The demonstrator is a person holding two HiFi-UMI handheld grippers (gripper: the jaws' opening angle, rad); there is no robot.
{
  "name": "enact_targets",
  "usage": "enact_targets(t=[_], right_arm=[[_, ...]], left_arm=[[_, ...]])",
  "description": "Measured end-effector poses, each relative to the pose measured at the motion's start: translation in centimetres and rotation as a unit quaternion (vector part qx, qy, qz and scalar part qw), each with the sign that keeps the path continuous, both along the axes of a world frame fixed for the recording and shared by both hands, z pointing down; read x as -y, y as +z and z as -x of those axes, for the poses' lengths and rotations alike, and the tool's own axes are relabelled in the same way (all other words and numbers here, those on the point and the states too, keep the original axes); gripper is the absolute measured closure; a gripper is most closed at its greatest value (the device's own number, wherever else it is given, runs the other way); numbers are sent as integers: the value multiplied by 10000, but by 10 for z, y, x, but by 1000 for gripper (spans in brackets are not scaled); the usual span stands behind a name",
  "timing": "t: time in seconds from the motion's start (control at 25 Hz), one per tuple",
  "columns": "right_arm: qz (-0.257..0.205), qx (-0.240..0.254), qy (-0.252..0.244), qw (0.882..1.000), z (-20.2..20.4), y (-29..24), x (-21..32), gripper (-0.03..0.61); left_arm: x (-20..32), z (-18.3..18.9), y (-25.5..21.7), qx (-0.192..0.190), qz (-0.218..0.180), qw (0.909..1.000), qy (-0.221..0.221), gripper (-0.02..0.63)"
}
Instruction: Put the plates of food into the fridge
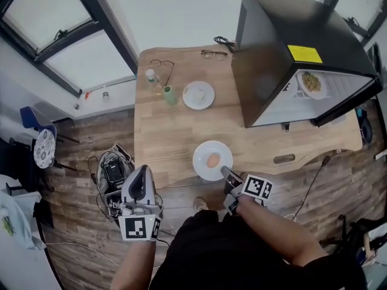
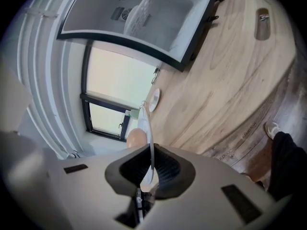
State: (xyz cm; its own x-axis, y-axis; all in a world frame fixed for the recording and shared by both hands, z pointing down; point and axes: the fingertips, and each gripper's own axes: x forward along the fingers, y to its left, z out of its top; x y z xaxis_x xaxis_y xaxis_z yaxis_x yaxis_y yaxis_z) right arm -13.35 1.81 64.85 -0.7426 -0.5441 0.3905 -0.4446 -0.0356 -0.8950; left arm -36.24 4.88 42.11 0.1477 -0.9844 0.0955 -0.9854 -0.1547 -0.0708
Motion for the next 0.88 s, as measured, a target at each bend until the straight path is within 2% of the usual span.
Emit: enact_targets(t=[0.88], right_arm=[[-262, -271, 1010, 9942, -177, -43, 57, 546]], left_arm=[[116, -149, -15, -334, -267, 9939, 1014, 609]])
